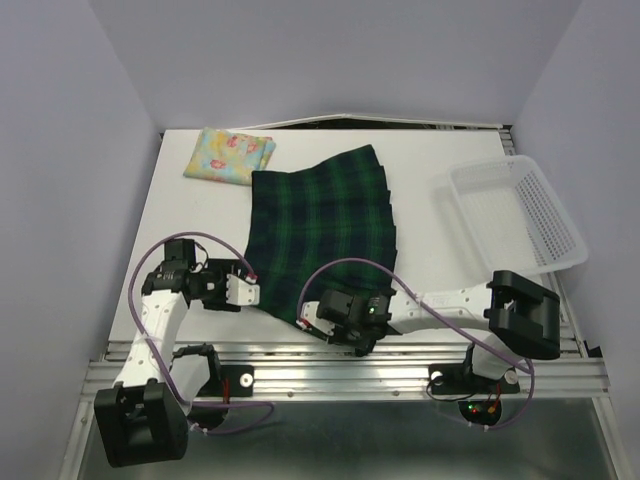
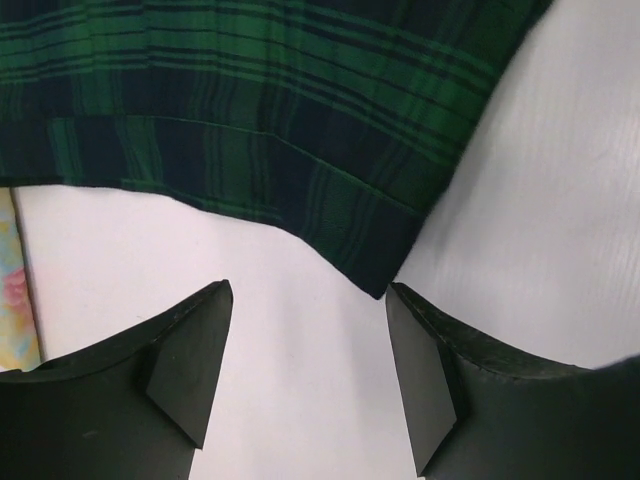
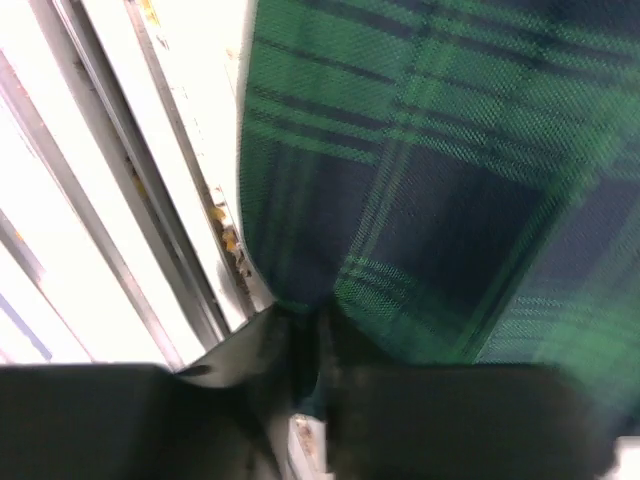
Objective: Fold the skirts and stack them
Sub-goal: Flatten the skirt out, then fold the skirt
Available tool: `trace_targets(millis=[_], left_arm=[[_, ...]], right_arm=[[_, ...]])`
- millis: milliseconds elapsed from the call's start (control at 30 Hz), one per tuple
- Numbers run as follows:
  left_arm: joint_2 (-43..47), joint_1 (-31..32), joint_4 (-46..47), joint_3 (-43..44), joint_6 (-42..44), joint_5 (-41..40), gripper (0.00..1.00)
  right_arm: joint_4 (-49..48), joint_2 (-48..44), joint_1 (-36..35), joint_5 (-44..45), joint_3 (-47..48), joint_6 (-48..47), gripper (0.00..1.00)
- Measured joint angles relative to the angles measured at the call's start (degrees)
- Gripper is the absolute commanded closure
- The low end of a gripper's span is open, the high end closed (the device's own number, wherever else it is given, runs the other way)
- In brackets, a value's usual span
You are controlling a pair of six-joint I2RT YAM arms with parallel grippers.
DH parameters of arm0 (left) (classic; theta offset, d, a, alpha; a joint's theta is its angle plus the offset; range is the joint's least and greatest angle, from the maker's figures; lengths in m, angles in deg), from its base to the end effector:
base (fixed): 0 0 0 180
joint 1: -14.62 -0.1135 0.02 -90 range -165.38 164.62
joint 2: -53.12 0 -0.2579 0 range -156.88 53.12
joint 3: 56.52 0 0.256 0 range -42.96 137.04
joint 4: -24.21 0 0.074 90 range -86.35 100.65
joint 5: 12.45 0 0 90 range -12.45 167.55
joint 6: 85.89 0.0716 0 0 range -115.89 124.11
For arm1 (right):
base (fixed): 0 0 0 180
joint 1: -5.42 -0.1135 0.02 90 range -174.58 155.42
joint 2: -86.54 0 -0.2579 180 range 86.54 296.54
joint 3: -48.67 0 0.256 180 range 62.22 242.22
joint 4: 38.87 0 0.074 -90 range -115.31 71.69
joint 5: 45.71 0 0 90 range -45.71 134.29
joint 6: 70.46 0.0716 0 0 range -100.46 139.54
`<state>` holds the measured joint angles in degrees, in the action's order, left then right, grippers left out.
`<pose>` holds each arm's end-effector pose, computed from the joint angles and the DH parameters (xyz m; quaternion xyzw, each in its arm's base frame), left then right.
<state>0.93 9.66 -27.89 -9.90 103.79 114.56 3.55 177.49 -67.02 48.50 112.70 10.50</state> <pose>0.1899 -0.0268 0.1816 0.7299 0.5520 0.0226 0.4026 0.0967 0.2881 0.1194 -0.6366 0.7492 0.0634 0.1715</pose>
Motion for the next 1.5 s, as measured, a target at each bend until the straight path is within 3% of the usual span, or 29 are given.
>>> trace_targets(millis=[133, 300, 367, 500, 533, 667, 767, 967, 1300, 1500], left_arm=[[0.0, 0.0, -4.0, -1.9, 8.1, -1.3, 0.24], [0.6, 0.0, -5.2, -4.8, 11.9, -2.6, 0.28], [0.6, 0.0, -4.1, -6.7, 12.7, -3.4, 0.35], [-0.6, 0.0, 1.0, -8.4, 13.6, -3.1, 0.6], [-0.9, 0.0, 1.9, -8.4, 13.6, -3.0, 0.7], [-1.6, 0.0, 6.3, -8.3, 13.4, -0.5, 0.86], [-1.7, 0.0, 7.6, -6.2, 9.9, 1.0, 1.0], [-1.7, 0.0, 7.1, 0.2, 6.2, 3.1, 1.0], [6.2, 0.0, -3.5, 7.1, 2.6, 4.1, 1.0], [17.5, 0.0, -5.0, 8.0, -7.5, 6.6, 1.0]], right_arm=[[-0.4, -0.2, -0.9, 0.7, 0.0, 0.3, 0.99], [-0.5, -0.7, -0.8, 0.8, 0.0, -0.1, 0.99], [-0.5, -1.4, -0.7, 1.0, 0.1, -0.3, 0.99], [-0.3, -3.7, -0.6, 1.2, 0.4, -2.0, 0.99], [0.0, -4.7, -0.7, 1.0, 0.6, -3.0, 0.99], [2.7, -6.2, 0.1, -2.0, 2.8, -7.6, 0.99], [4.7, -7.6, 4.4, -6.7, 5.2, -11.4, 0.99], [8.1, -9.9, 17.9, -11.4, 12.0, -17.3, 0.99], [16.6, -16.9, 21.1, -15.2, 22.7, -19.8, 0.99], [23.8, -19.6, 21.5, -16.2, 28.5, -19.7, 0.99]])
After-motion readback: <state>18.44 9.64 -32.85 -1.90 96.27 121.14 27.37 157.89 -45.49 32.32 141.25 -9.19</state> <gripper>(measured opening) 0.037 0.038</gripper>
